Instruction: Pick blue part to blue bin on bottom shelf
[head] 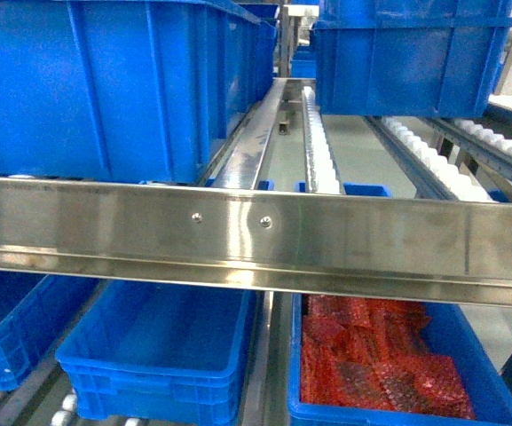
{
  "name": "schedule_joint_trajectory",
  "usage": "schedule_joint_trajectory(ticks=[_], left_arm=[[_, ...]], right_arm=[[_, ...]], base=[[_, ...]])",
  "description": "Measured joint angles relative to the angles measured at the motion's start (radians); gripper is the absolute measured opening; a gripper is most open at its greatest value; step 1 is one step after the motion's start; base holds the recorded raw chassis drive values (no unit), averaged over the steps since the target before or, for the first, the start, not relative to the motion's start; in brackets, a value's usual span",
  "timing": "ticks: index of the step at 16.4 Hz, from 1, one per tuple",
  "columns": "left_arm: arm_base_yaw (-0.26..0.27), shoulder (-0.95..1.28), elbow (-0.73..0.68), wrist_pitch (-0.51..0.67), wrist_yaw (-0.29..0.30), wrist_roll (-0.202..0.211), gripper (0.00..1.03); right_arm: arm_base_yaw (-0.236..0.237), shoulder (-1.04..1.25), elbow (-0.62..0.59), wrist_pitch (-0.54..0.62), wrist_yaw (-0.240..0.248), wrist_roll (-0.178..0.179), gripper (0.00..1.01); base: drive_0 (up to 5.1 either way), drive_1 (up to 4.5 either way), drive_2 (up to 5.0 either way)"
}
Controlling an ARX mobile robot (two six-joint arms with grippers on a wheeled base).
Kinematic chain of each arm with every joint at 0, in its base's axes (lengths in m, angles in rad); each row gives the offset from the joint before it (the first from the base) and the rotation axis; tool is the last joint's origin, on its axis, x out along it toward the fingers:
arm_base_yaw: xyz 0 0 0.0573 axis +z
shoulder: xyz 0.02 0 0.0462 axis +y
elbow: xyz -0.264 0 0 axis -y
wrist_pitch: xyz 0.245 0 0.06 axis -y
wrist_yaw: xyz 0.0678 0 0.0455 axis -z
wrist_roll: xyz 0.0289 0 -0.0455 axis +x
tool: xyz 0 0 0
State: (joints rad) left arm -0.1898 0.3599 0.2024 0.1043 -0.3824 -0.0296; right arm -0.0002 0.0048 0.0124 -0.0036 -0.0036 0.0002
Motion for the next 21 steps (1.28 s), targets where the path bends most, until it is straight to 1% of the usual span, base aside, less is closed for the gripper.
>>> schedule_joint_trajectory(ticks=[2,8,21], left_arm=[[0.000,0.000,0.000,0.001,0.008,0.000,0.43],[0.000,0.000,0.000,0.001,0.008,0.000,0.43],[0.000,0.000,0.000,0.006,0.008,0.000,0.43]], right_arm=[[0.000,0.000,0.000,0.001,0.001,0.000,0.98],[0.000,0.000,0.000,-0.001,0.001,0.000,0.98],[0.000,0.000,0.000,0.002,0.001,0.000,0.98]], base=[[-5.0,2.45,2.5],[-5.0,2.45,2.5],[0.0,0.00,0.0]])
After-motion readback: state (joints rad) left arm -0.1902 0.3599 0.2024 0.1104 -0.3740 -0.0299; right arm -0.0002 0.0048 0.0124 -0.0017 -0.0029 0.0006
